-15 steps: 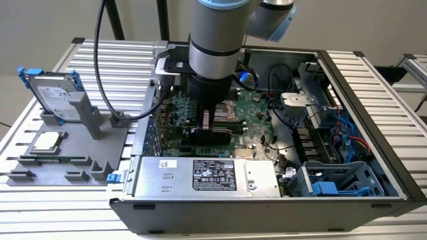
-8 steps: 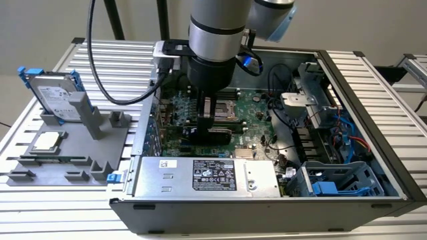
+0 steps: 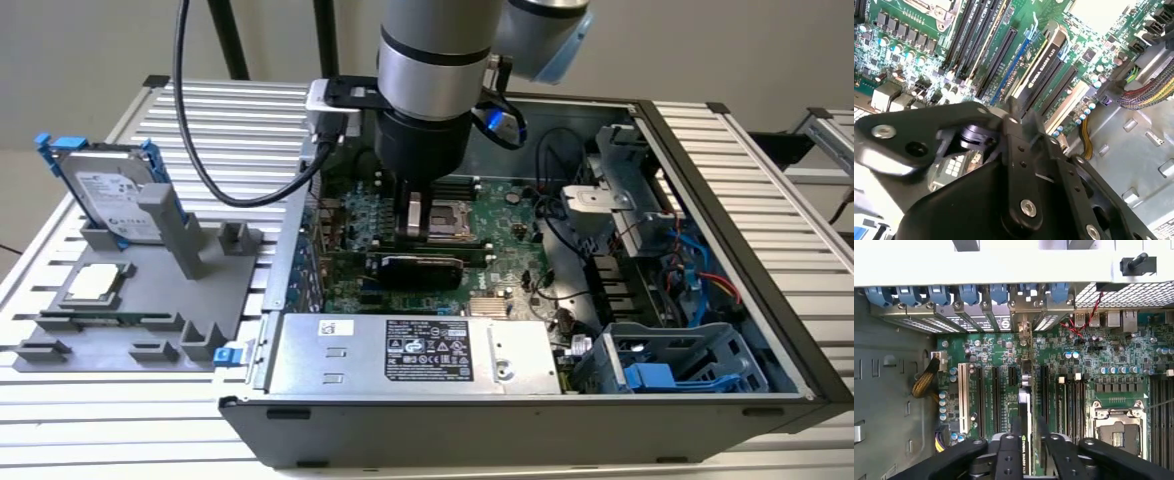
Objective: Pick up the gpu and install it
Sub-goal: 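Press down on the gpu until it lock into place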
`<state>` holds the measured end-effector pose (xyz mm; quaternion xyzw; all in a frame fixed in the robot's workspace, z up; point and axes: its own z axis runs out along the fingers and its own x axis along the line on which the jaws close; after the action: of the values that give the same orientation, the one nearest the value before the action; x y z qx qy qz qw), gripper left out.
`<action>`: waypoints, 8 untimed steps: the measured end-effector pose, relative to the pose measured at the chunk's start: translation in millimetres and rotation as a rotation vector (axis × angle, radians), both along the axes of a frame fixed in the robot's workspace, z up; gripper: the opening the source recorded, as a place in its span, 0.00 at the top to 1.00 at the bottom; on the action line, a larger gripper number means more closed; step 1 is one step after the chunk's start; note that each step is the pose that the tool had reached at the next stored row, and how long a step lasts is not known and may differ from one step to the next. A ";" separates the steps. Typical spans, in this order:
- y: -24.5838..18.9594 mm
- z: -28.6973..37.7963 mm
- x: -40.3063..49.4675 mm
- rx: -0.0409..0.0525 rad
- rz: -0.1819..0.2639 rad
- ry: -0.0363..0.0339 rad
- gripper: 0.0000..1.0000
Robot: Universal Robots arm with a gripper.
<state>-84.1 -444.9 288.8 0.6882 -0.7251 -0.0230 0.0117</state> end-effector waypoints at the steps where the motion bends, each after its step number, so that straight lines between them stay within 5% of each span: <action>1: 0.0 0.3 0.0 -0.0001 0.000 0.0000 1.00; 8: 0.0 0.7 0.0 0.0000 0.000 0.0000 1.00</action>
<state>-84.1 -444.9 289.5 0.6882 -0.7251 -0.0230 0.0117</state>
